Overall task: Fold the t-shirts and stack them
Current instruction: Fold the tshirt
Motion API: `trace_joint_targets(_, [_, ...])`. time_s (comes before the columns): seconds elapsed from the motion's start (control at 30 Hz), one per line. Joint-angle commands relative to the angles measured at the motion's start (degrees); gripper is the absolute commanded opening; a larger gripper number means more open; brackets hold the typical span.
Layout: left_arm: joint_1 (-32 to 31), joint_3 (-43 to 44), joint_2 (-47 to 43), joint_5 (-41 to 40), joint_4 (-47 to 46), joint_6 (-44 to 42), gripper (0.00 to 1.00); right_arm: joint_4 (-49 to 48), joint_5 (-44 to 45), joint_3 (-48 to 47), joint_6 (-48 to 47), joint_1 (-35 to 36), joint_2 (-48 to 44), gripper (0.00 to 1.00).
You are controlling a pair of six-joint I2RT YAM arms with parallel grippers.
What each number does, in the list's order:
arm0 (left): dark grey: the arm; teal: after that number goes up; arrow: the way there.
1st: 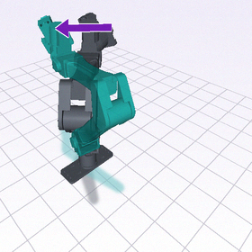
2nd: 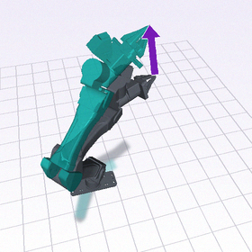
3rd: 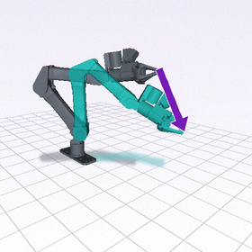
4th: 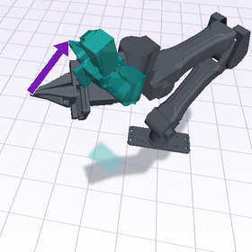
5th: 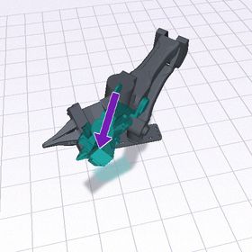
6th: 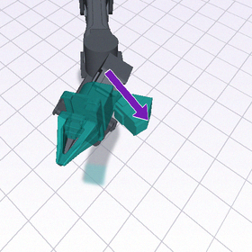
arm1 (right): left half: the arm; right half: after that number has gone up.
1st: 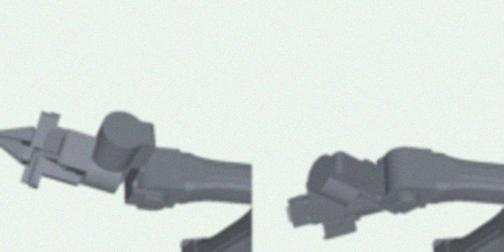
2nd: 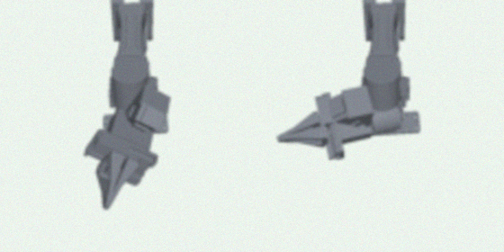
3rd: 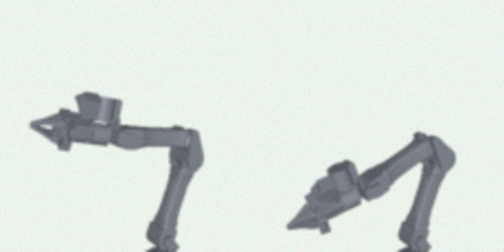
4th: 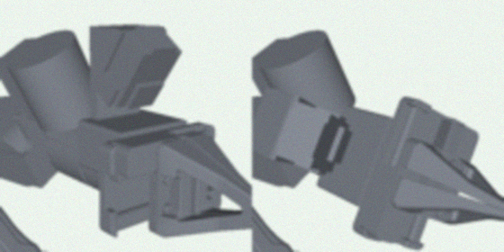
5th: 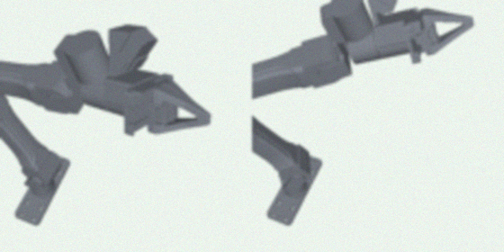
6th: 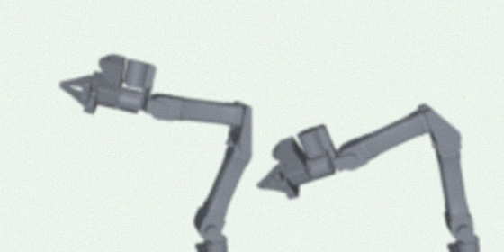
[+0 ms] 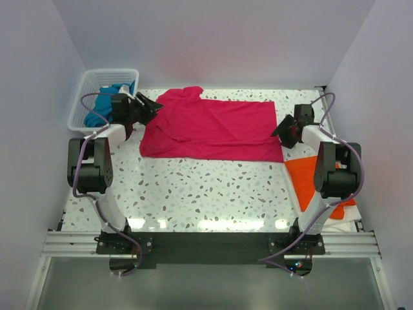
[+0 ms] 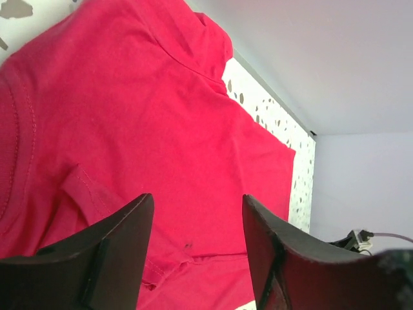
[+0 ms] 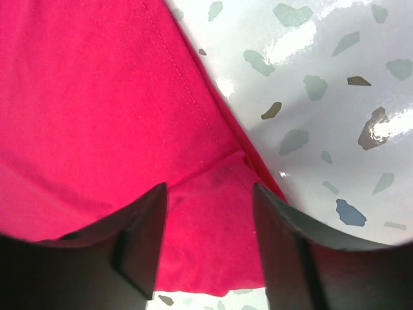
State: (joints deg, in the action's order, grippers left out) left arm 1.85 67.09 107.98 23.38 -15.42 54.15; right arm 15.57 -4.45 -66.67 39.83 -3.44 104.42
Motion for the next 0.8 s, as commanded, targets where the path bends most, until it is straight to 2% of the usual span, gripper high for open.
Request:
trace_joint_targets(0.0, [-0.35, -0.55, -5.49, -0.41, -1.82, -3.61, 0.63, 0.42, 0.67, -1.79, -2.65, -0.25, -2.64, 0.62])
trace_joint_targets(0.13, [-1.05, -10.45, -18.73, -13.94, 9.93, -3.27, 0.65, 2.0, 2.33, 0.83, -3.62, 0.36, -7.38, 0.64])
trace_joint_targets(0.17, [-1.32, -15.97, -25.04, -23.11, 13.8, -2.65, 0.64, 2.61, 3.99, 3.72, -3.97, 0.98, -12.61, 0.64])
trace_joint_targets(0.2, [-1.32, -16.02, -25.1, -23.2, 13.84, -2.65, 0.64, 2.62, 4.01, 3.74, -4.06, 0.98, -12.66, 0.64])
trace_joint_targets(0.3, [-4.92, -22.95, -33.34, -30.22, 15.33, -1.59, 0.56, 2.45, 4.27, 8.48, -4.15, 1.68, -17.65, 0.62])
trace_joint_targets(0.37, [-6.76, -27.52, -35.29, -32.85, 15.33, -0.72, 0.52, 2.36, 5.5, 11.56, -4.06, 2.3, -19.42, 0.61])
trace_joint_targets(0.57, [-7.91, -34.21, -35.04, -31.46, 12.7, -0.01, 0.48, 1.83, 6.56, 16.13, -3.8, 2.92, -21.19, 0.57])
trace_joint_targets(0.6, [-7.91, -34.91, -34.69, -31.11, 10.87, -0.18, 0.49, 1.57, 6.64, 16.66, -3.54, 3.0, -20.84, 0.57])
trace_joint_targets(0.7, [-8.09, -37.2, -34.07, -29.71, 8.48, -0.36, 0.61, 0.95, 6.47, 17.02, -2.92, 3.0, -19.0, 0.56])
trace_joint_targets(0.77, [-8.09, -38.08, -33.02, -28.83, 6.38, -0.62, 0.64, 0.34, 6.21, 17.45, -2.66, 2.92, -17.42, 0.55])
